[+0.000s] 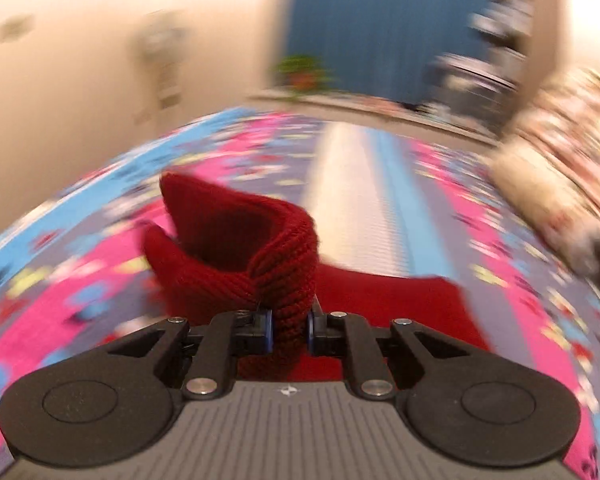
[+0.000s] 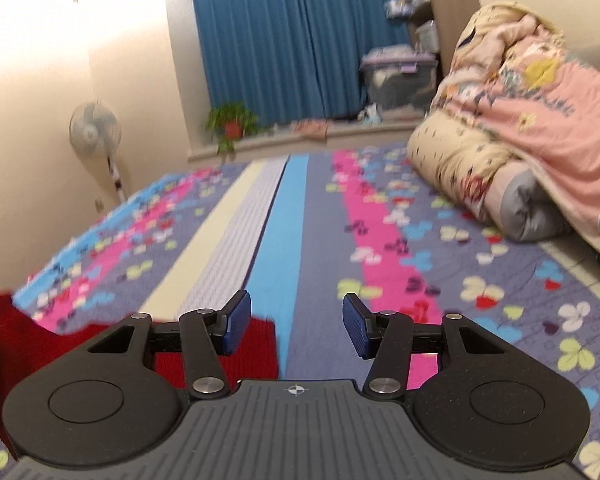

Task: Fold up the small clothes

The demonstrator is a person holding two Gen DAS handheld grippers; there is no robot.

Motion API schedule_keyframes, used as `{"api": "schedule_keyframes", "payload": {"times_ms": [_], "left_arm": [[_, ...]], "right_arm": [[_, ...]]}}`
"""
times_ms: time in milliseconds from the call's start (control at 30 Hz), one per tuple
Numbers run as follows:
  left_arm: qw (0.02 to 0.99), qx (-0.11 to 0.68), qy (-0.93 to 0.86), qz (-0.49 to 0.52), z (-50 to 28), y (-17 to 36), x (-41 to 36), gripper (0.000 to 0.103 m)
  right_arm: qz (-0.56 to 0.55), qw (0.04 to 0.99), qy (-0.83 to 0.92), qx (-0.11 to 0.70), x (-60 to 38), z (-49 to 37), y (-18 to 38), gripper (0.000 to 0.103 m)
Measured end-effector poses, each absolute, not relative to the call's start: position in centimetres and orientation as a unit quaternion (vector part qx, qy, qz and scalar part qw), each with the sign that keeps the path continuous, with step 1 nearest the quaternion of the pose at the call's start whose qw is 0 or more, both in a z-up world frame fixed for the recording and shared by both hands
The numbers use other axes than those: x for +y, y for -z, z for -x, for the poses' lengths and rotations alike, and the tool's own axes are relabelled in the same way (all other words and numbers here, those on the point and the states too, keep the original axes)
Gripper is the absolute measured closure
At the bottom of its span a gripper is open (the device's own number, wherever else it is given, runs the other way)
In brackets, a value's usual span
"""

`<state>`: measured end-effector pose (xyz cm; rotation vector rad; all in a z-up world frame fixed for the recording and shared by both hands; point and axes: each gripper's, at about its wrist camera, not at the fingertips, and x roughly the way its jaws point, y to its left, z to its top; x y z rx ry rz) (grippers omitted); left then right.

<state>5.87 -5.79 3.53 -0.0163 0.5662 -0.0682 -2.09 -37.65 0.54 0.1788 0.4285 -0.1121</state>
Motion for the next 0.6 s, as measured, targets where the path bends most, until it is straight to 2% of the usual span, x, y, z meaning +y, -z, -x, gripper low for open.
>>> {"api": "schedule_keyframes", "payload": {"times_ms": [100,200,267,300,333,367,467,600], "left_arm": [[0.948,0.291,0.118,-0.045,-5.9,-0.8,-13.7,0.088],[0.91,0.34,0.218,-0.093,-5.4,4.0,-19.9,0.087],[0.884,0.359,0.255,-0.155,-4.6,6.5,-22.6,0.08],[0.886,0.34,0.254,-0.187,-3.8,6.6,-23.2,0.075],[0.886,0.332,0.26,-0.191,-3.6,6.3,-23.1,0.056],[0.885,0.334,0.276,-0.172,-3.6,5.5,-22.4,0.042],[0.888,0.324,0.305,-0.114,-3.5,2.4,-19.0,0.028],[0.898,0.302,0.3,-0.109,-3.1,-0.2,-13.4,0.025]], "right_arm": [[-0.103,0.972,0.065,0.199,-38.9,2.1,-0.8,0.05],[-0.117,0.97,0.073,0.202,-39.9,1.8,-0.4,0.05],[-0.121,0.968,0.075,0.208,-40.3,1.5,-0.1,0.05],[-0.122,0.967,0.076,0.211,-40.4,1.4,0.1,0.05],[-0.123,0.966,0.076,0.216,-40.6,1.3,0.3,0.05],[-0.125,0.964,0.075,0.222,-40.7,1.1,0.5,0.05],[-0.144,0.958,0.063,0.24,-40.9,0.7,0.9,0.05],[-0.163,0.951,0.043,0.257,-40.6,0.3,1.5,0.05]]}}
